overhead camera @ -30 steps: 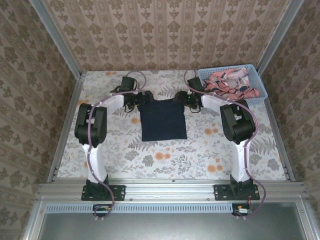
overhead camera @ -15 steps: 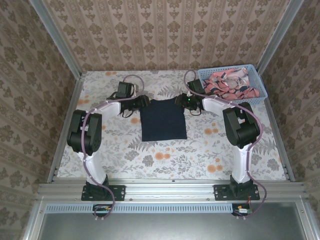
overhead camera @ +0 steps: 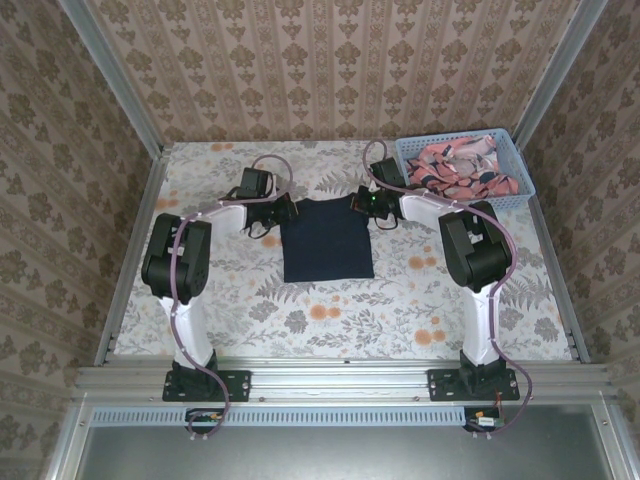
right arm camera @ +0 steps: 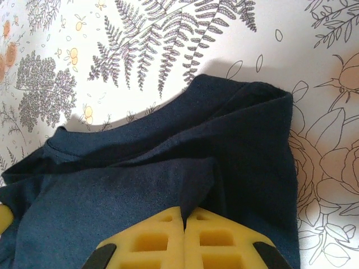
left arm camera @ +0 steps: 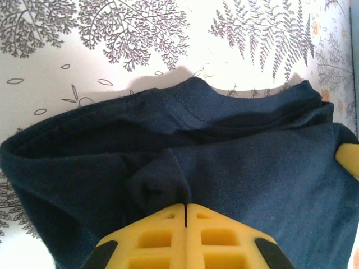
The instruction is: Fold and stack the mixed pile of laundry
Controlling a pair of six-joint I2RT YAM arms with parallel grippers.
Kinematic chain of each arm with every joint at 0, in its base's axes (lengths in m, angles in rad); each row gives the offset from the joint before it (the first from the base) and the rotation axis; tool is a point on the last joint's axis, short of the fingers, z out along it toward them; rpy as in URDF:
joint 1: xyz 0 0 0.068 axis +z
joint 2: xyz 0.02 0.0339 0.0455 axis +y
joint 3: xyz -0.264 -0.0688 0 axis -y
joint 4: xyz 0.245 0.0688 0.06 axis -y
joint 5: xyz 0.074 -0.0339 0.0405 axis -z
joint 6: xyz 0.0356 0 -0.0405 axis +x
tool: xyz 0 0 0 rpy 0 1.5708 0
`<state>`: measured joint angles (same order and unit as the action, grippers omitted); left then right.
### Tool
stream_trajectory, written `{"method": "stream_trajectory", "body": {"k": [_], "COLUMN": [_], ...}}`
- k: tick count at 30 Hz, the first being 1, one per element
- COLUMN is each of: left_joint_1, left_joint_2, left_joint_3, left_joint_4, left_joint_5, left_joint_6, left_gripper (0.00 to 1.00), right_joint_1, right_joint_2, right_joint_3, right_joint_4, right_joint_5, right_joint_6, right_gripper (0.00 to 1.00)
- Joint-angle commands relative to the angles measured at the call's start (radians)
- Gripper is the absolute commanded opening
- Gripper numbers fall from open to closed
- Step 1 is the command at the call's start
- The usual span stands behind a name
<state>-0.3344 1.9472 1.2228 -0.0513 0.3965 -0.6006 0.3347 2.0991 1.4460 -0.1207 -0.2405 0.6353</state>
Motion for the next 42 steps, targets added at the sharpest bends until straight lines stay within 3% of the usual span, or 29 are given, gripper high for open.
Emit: {"method": "stream_trajectory", "body": {"k": [1, 8, 13, 14, 15, 16, 17, 19, 22, 27, 30, 31, 36, 38, 39, 40, 42], "left_joint_1": [-0.006, -0.006, 0.005, 0.013, 0.021, 0.034, 0.047, 0.063, 0.069, 0.055, 0.022, 0.007, -0.088, -0.141, -0.166, -0.186, -0.214], "left_joint_2": [-0.077, -0.194, -0.129, -0.080, -0.025, 0.046, 0.110, 0.164, 0.131, -0.019, -0.108, -0.134, -0.195, -0.172, -0.153, -0.123, -0.059], "left_joint_3": [0.008, 0.000, 0.105, 0.142, 0.189, 0.256, 0.316, 0.355, 0.336, 0.224, 0.128, 0.095, -0.022, -0.031, -0.029, -0.022, 0.008], "left_joint_4": [-0.006, 0.005, -0.003, -0.006, -0.041, -0.100, -0.134, -0.130, -0.114, -0.104, -0.070, -0.052, 0.067, 0.116, 0.135, 0.155, 0.167], "left_joint_5": [0.000, -0.011, -0.040, -0.049, -0.066, -0.066, -0.037, -0.008, -0.021, -0.051, -0.032, -0.022, -0.008, -0.014, -0.020, -0.026, -0.048], "left_joint_6": [0.013, 0.012, 0.040, 0.052, 0.062, 0.061, 0.059, 0.043, 0.042, 0.071, 0.061, 0.050, -0.030, -0.059, -0.077, -0.091, -0.119], "left_gripper": [0.00, 0.00, 0.00, 0.00, 0.12, 0.43, 0.58, 1.00, 1.00, 1.00, 0.99, 0.94, 0.47, 0.19, 0.00, 0.00, 0.00], "right_joint_1": [0.004, 0.005, -0.005, -0.010, -0.015, -0.023, -0.034, -0.052, -0.064, -0.048, -0.045, -0.043, -0.038, -0.036, -0.036, -0.034, -0.034], "right_joint_2": [-0.081, -0.194, -0.138, -0.089, -0.034, 0.033, 0.090, 0.141, 0.125, -0.007, -0.081, -0.109, -0.248, -0.321, -0.353, -0.391, -0.453], "right_joint_3": [-0.016, -0.032, 0.080, 0.127, 0.178, 0.250, 0.309, 0.340, 0.322, 0.182, 0.074, 0.036, -0.130, -0.193, -0.219, -0.244, -0.277], "right_joint_4": [0.009, -0.017, -0.049, -0.053, -0.078, -0.120, -0.144, -0.108, -0.063, -0.026, -0.010, -0.013, -0.041, -0.075, -0.087, -0.107, -0.157], "right_joint_5": [0.018, 0.035, 0.079, 0.086, 0.105, 0.120, 0.110, 0.083, 0.038, 0.061, 0.055, 0.059, 0.065, 0.085, 0.098, 0.115, 0.149], "right_joint_6": [-0.003, -0.023, -0.055, -0.061, -0.061, -0.060, -0.056, -0.030, -0.017, -0.047, -0.038, -0.035, -0.033, -0.046, -0.053, -0.058, -0.073], "right_gripper": [0.00, 0.00, 0.00, 0.09, 0.28, 0.35, 0.38, 0.65, 0.73, 0.72, 0.71, 0.71, 0.72, 0.78, 0.84, 0.99, 1.00]}}
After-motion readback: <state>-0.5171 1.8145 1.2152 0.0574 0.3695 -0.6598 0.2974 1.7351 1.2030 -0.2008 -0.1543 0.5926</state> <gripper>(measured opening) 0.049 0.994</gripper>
